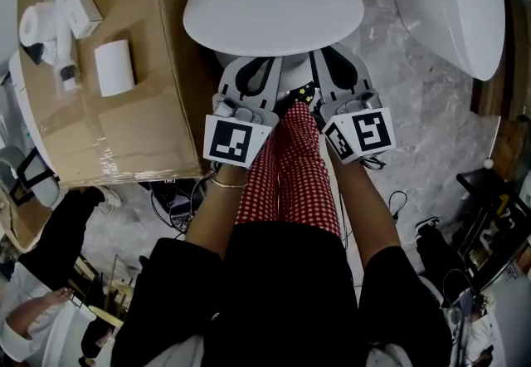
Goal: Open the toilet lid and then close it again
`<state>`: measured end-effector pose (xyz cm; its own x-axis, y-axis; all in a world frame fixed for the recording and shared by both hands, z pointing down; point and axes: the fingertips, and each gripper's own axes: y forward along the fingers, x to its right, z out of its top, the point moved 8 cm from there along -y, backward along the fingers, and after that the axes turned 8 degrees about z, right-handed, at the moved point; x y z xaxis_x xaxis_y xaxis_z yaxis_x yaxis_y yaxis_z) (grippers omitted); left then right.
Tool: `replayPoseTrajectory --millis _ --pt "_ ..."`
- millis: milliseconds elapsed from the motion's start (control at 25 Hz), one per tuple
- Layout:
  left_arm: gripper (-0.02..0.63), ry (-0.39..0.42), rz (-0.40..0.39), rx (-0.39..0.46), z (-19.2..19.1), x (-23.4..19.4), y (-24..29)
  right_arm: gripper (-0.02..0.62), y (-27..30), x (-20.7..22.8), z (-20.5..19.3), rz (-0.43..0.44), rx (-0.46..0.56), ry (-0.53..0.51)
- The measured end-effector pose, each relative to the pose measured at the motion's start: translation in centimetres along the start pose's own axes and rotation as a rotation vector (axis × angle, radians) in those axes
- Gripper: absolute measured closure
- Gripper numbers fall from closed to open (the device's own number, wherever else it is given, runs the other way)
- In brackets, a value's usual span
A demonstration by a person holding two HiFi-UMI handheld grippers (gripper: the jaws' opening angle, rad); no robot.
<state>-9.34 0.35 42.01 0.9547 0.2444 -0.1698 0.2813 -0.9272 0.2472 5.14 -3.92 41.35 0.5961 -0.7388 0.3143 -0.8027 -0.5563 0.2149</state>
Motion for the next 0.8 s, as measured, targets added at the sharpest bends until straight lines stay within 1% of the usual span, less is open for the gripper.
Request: replayPoseTrajectory --millis 280,520,680,800 --pt "0.603 0.001 0.013 0.013 1.0 -0.2 0.6 0.577 0.5 0.4 1.2 0.021 0.007 -0.012" --pt "0.603 0.029 0.02 0.032 1.8 -0.7 1.1 0.577 1.1 0.8 2.0 0.045 0.003 -0.032" --pt "0.603 0.038 0.028 0.034 2.3 -0.8 1.5 0.577 1.4 1.0 2.5 0.043 -0.002 -0.033" --pt "0.603 0.028 0.034 0.035 2.6 -0.9 1.5 0.577 1.5 1.0 2.9 0.044 -0.001 -0.038"
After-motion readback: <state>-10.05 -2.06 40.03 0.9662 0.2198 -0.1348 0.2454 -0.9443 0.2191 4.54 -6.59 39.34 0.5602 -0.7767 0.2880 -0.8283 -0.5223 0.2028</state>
